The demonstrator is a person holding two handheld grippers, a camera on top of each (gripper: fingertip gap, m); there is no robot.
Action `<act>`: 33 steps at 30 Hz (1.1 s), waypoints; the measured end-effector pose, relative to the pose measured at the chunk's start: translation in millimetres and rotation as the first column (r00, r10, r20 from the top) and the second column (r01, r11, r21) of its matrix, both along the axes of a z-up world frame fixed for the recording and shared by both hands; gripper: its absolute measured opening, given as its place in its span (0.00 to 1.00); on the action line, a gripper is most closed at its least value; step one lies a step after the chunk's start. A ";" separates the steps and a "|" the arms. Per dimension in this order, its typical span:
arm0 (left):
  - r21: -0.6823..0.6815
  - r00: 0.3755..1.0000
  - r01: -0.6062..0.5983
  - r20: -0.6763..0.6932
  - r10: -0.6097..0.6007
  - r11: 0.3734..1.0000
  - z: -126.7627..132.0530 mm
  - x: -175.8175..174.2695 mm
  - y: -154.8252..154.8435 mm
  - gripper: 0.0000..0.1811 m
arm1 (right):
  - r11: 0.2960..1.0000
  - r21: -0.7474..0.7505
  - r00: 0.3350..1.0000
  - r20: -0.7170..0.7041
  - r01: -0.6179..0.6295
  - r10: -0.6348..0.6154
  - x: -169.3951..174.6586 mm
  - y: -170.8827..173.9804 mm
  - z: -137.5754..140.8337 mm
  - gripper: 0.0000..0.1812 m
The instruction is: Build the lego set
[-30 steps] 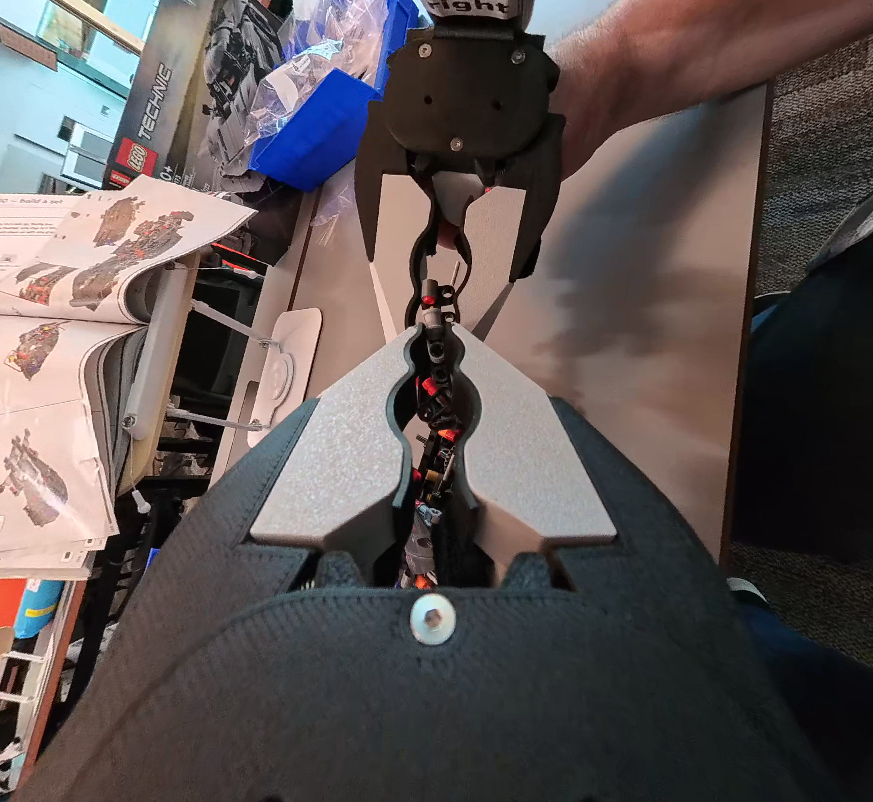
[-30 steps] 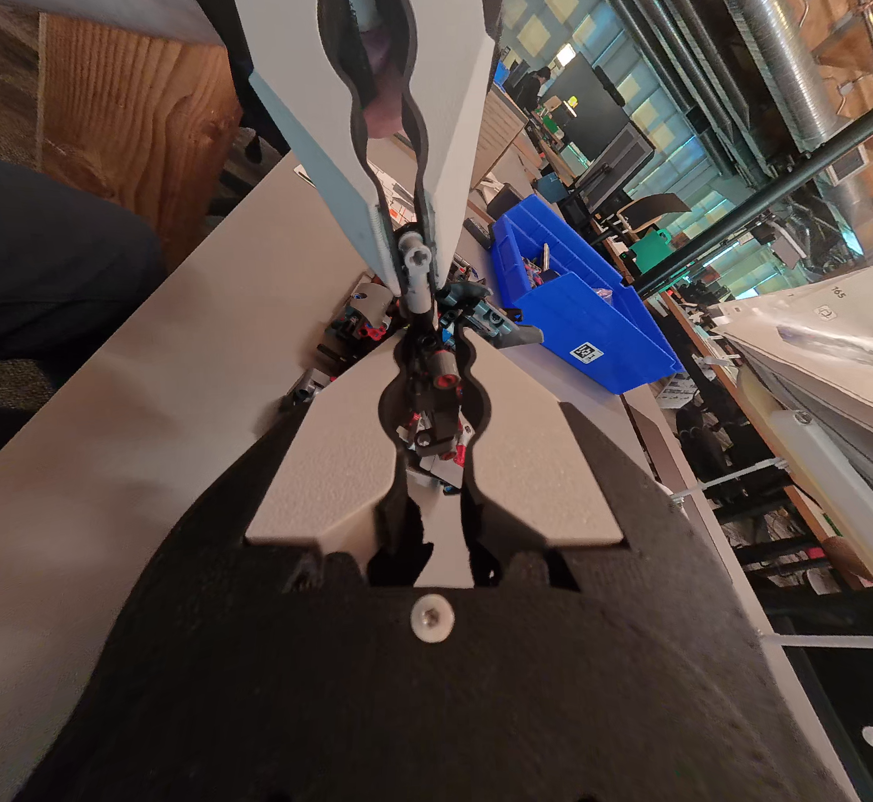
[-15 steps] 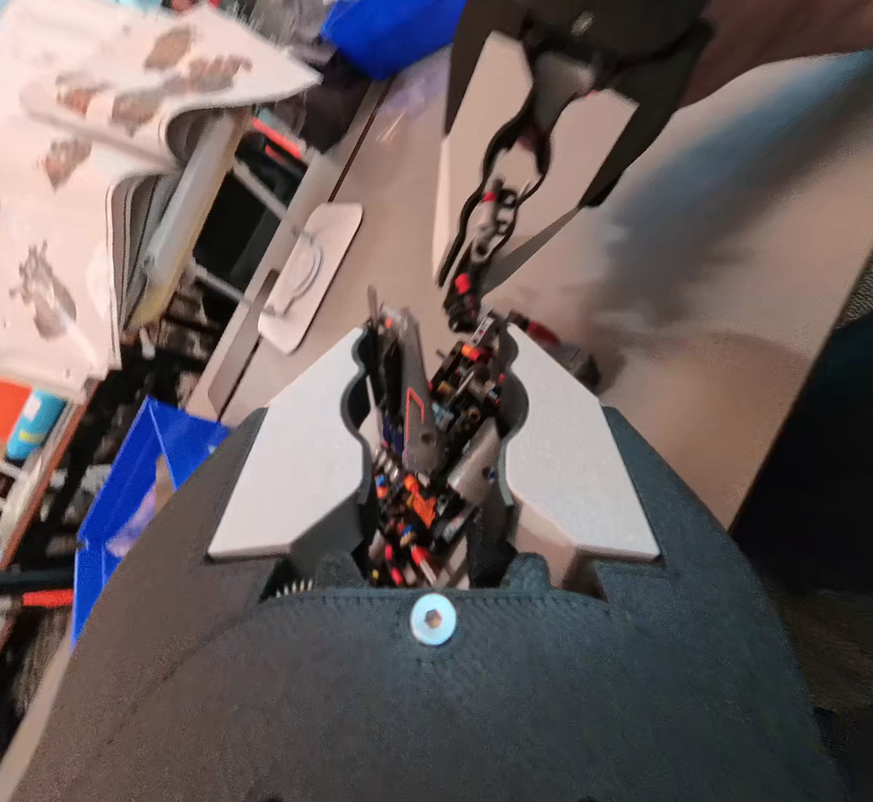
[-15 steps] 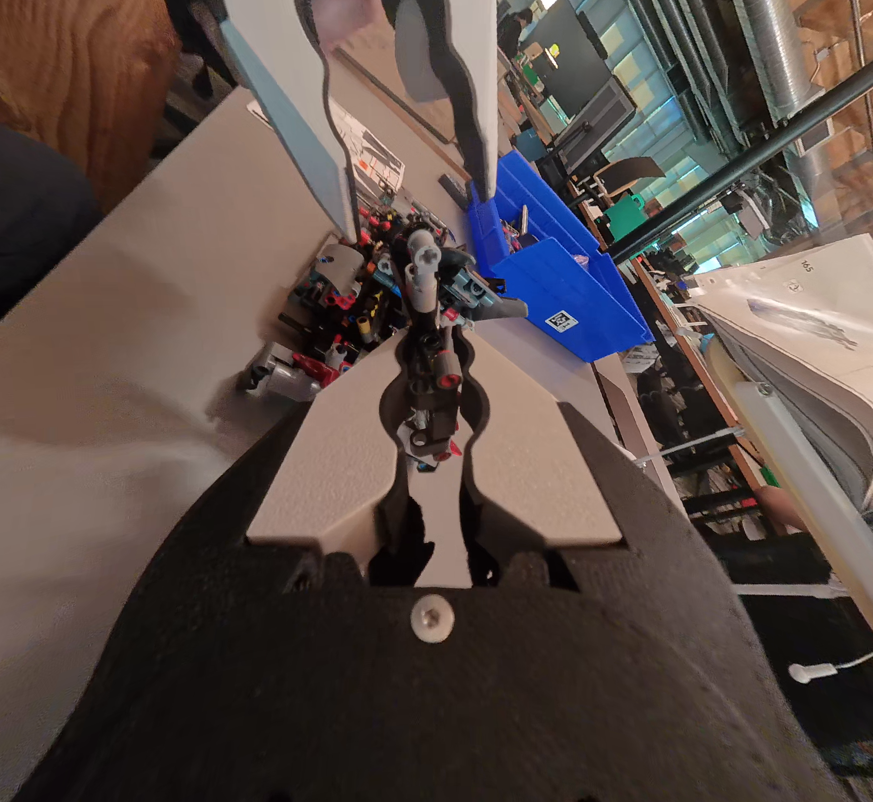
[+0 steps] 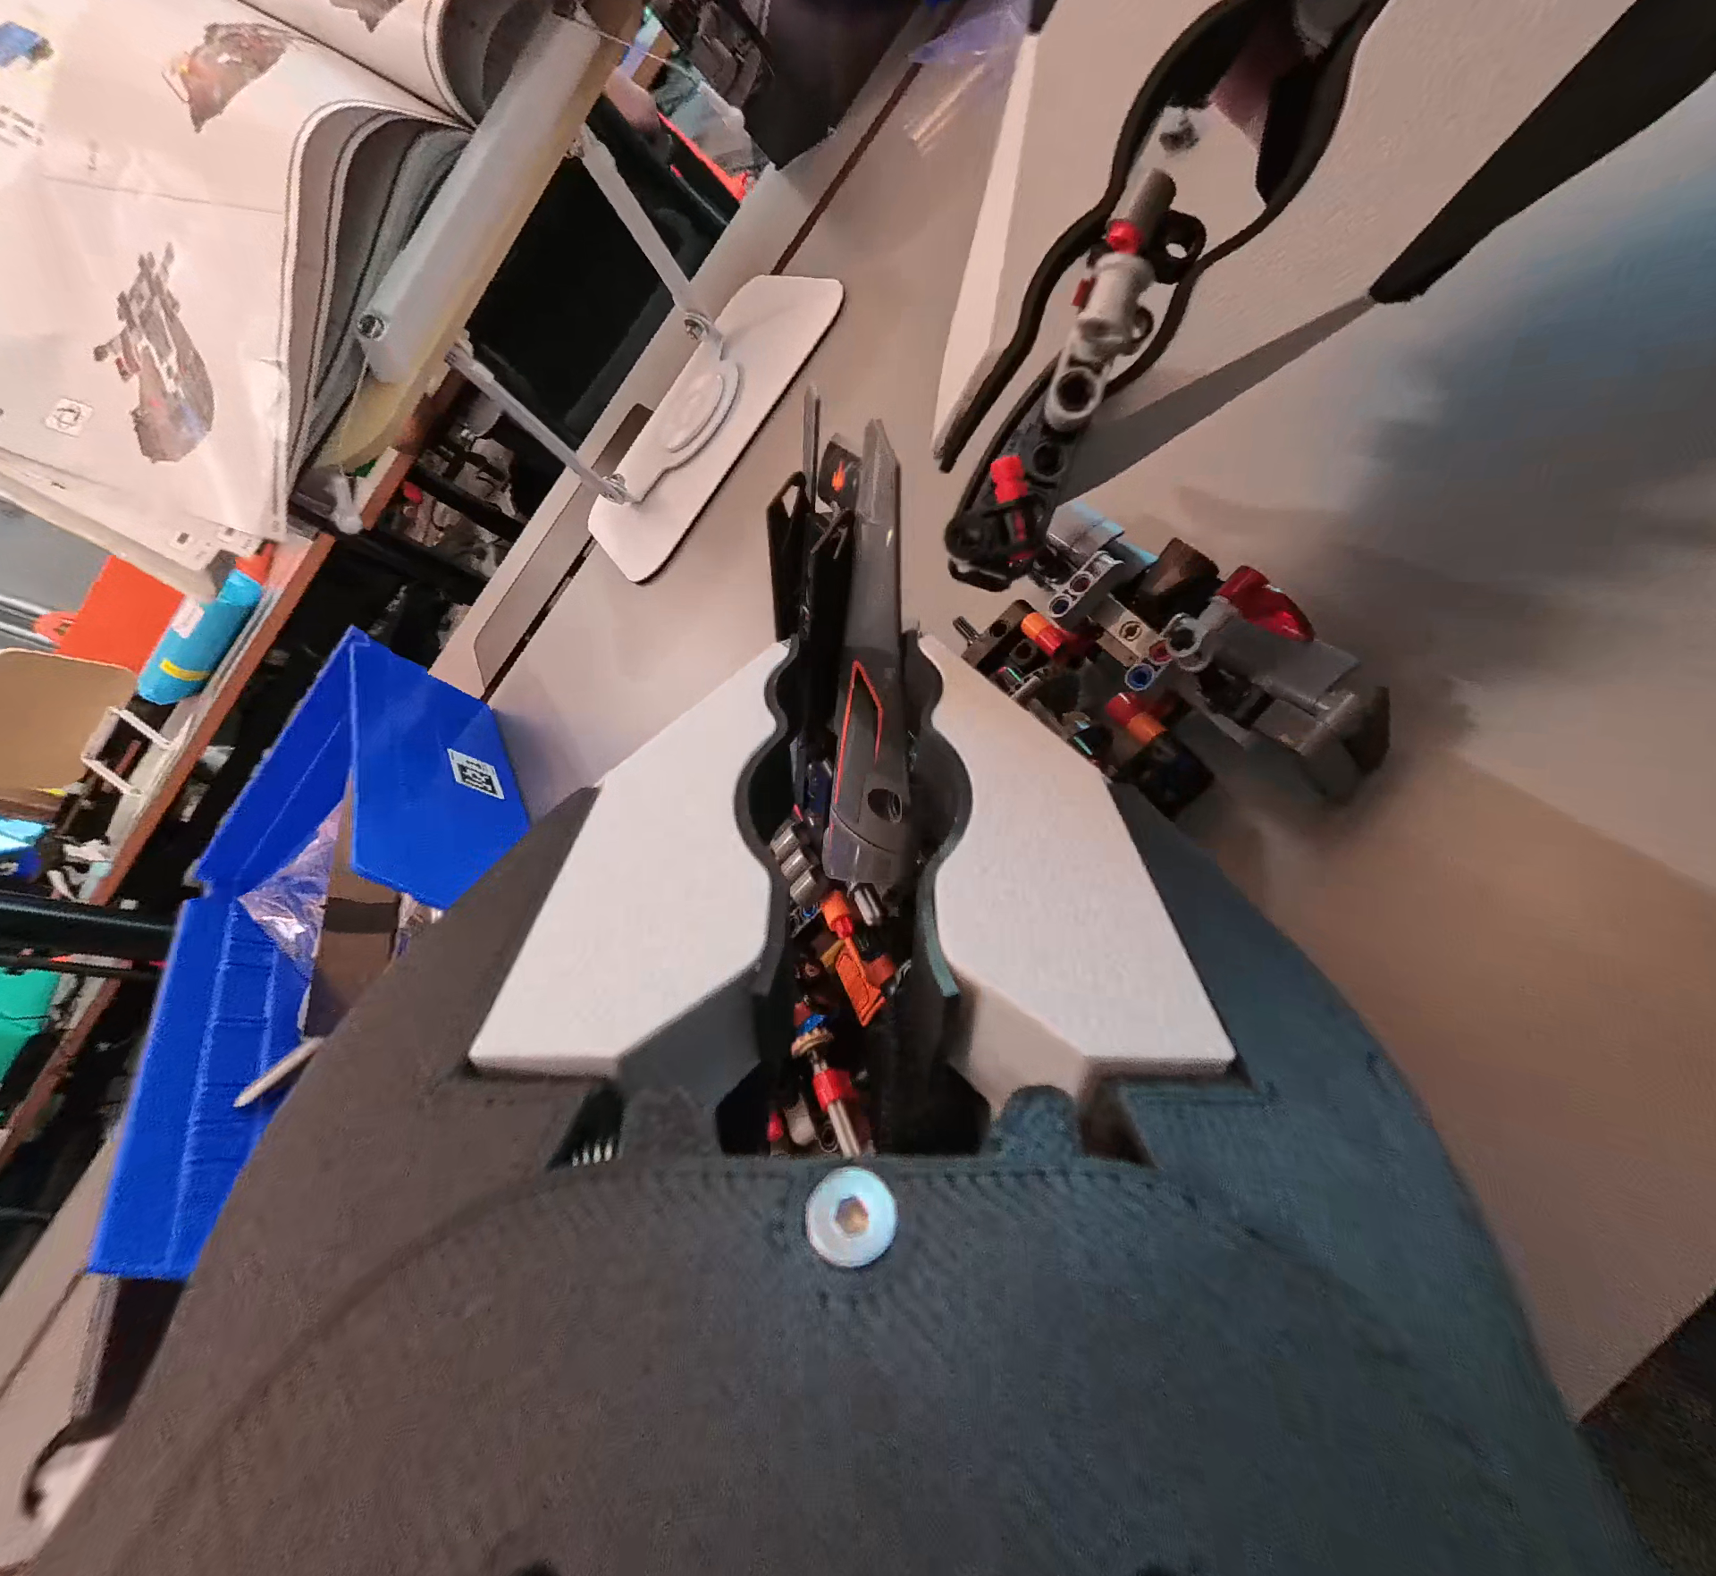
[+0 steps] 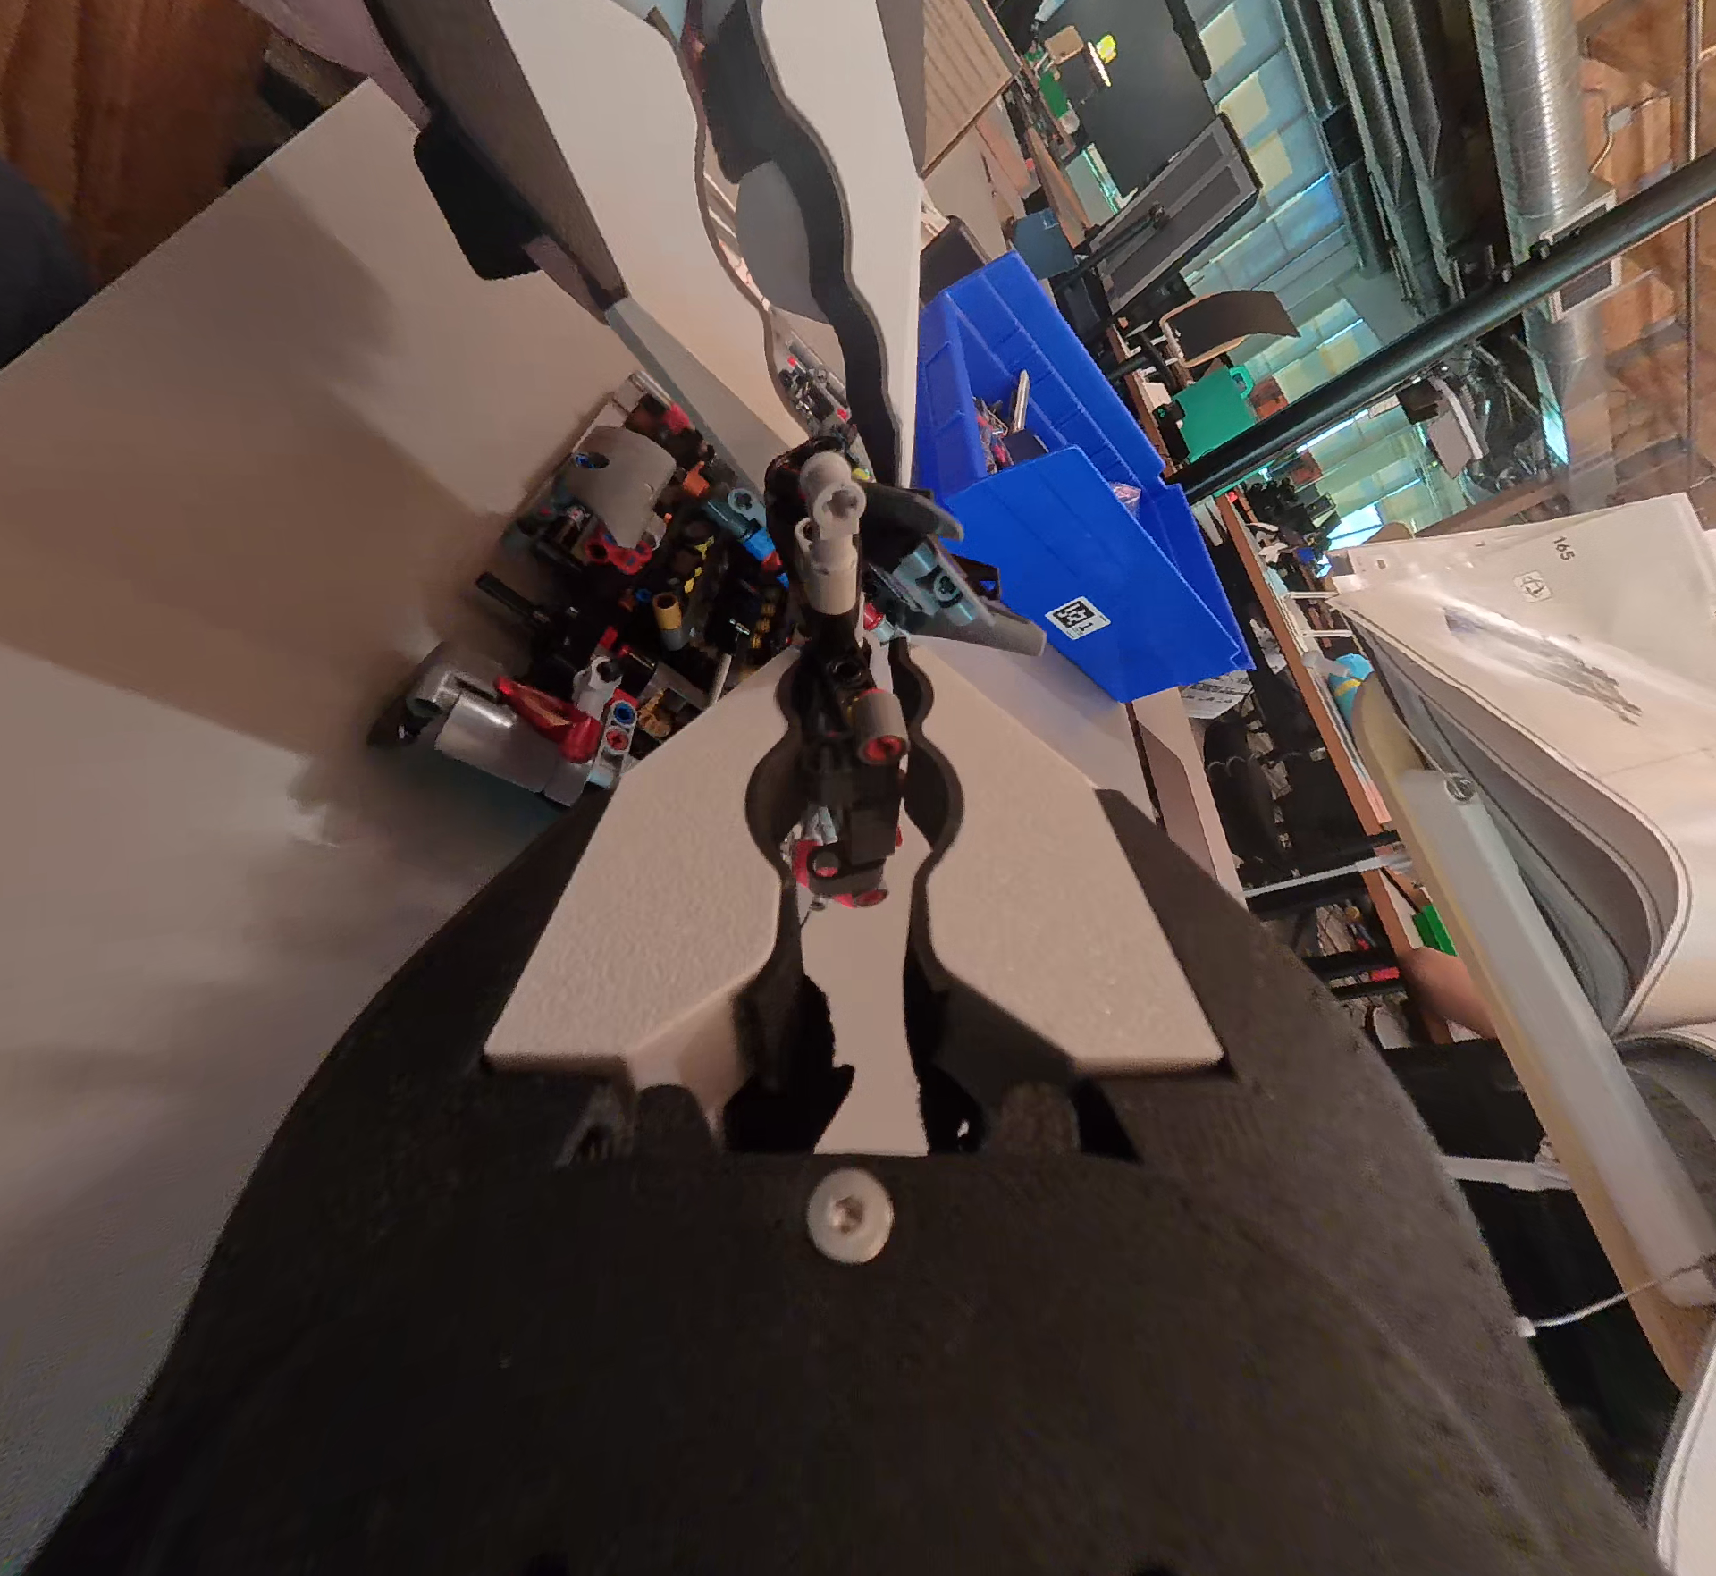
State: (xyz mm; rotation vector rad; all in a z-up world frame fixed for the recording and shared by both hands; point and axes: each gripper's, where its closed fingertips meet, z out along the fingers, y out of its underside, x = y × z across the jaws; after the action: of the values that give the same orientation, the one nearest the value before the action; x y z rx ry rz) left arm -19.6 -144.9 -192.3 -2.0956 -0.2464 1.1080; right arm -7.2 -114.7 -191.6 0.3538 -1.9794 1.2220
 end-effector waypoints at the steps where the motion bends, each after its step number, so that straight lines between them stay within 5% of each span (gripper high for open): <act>1: 0.022 1.000 0.001 0.007 -0.001 1.000 2.1 -0.2 -1.7 0.10 | 1.000 -0.006 1.000 -0.002 -0.002 0.002 -0.4 -1.0 1.4 0.07; 8: 0.189 0.994 0.025 0.100 -0.044 0.982 11.2 -2.3 -12.1 0.09 | 0.999 -0.008 0.998 -0.043 -0.037 0.036 -5.0 -17.6 14.2 0.07; 24: 0.336 0.921 0.215 0.242 -0.305 0.917 11.7 18.7 -45.2 0.10 | 0.983 0.007 0.983 -0.023 -0.183 0.183 13.5 -56.6 13.2 0.07; 29: 0.338 0.928 0.222 0.214 -0.304 0.915 11.9 21.2 -46.1 0.11 | 0.981 -0.009 0.981 -0.010 -0.196 0.196 14.8 -60.3 12.0 0.07; 33: 0.347 0.952 0.197 0.155 -0.263 0.917 15.6 23.4 -45.6 0.26 | 0.979 -0.015 0.979 -0.008 -0.204 0.204 17.3 -60.8 12.1 0.07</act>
State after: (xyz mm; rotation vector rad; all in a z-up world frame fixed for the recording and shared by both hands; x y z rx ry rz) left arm 3.8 -190.5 -176.7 -1.8760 -0.2519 0.6657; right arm 10.1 -175.5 -179.4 0.5640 -1.9639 1.3612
